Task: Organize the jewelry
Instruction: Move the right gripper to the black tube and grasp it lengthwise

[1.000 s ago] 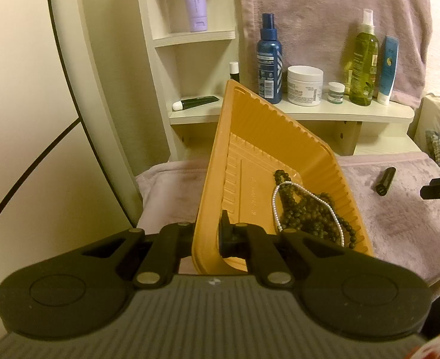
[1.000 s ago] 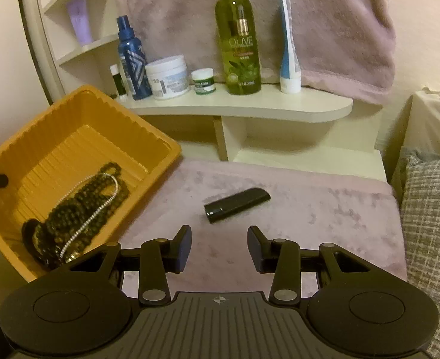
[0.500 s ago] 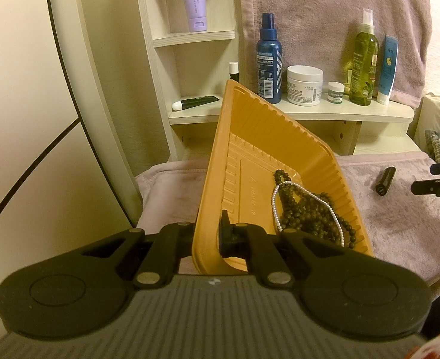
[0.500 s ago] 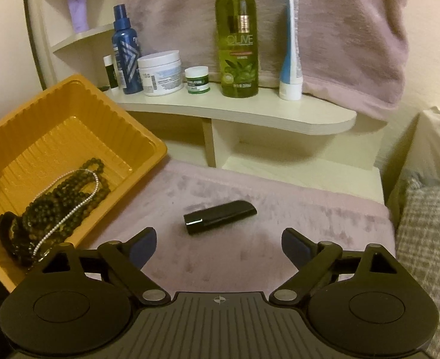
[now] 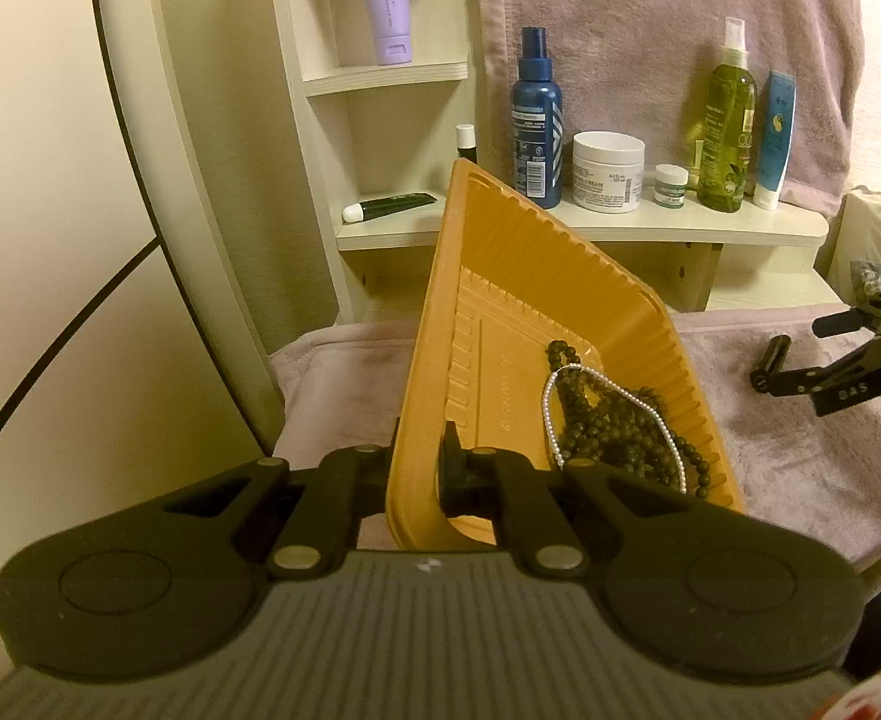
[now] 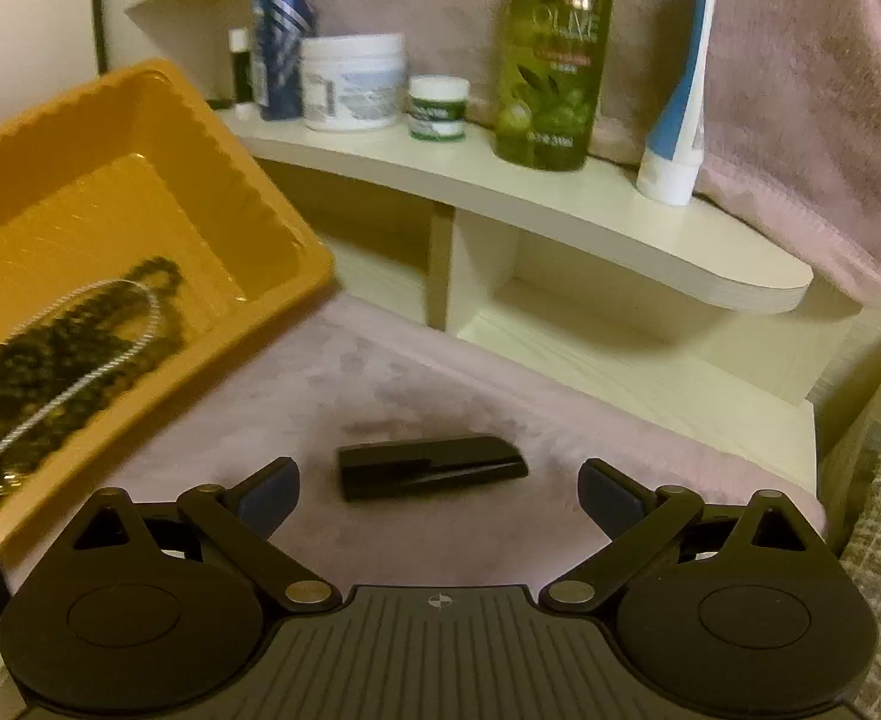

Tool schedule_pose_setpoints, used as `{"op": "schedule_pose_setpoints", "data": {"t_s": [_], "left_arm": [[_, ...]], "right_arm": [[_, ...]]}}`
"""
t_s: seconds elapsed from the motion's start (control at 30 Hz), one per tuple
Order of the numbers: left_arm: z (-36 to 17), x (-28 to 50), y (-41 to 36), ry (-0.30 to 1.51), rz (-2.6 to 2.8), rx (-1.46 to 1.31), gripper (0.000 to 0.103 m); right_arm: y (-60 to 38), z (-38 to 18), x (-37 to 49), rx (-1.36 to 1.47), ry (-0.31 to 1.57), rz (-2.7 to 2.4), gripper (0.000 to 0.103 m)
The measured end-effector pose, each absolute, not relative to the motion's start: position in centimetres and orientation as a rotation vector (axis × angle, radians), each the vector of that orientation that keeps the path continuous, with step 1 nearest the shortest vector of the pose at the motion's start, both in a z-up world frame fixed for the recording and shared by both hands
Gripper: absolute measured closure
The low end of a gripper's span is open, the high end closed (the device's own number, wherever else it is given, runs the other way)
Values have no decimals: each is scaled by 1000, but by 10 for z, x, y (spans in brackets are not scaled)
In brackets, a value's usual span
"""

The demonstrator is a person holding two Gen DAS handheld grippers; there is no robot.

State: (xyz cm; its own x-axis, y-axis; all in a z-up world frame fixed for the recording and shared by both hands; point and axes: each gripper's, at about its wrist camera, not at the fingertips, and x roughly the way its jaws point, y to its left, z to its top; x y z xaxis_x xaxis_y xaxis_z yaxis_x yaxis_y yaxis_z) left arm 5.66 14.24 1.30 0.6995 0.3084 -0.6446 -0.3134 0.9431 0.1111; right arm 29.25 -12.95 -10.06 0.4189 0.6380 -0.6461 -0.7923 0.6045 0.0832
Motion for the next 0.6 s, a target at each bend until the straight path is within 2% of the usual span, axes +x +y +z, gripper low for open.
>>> {"op": "schedule_pose_setpoints", "data": {"t_s": [0.37, 0.47, 0.6], "left_arm": [[14, 56, 142, 721, 346, -3, 97], [14, 57, 143, 724, 347, -4, 97], [13, 58, 144, 725, 347, -4, 97]], "right_arm": [[-119, -110, 306, -240, 705, 933, 5], [-118, -111, 308, -237, 710, 937, 17], [-114, -112, 308, -234, 716, 931, 26]]}}
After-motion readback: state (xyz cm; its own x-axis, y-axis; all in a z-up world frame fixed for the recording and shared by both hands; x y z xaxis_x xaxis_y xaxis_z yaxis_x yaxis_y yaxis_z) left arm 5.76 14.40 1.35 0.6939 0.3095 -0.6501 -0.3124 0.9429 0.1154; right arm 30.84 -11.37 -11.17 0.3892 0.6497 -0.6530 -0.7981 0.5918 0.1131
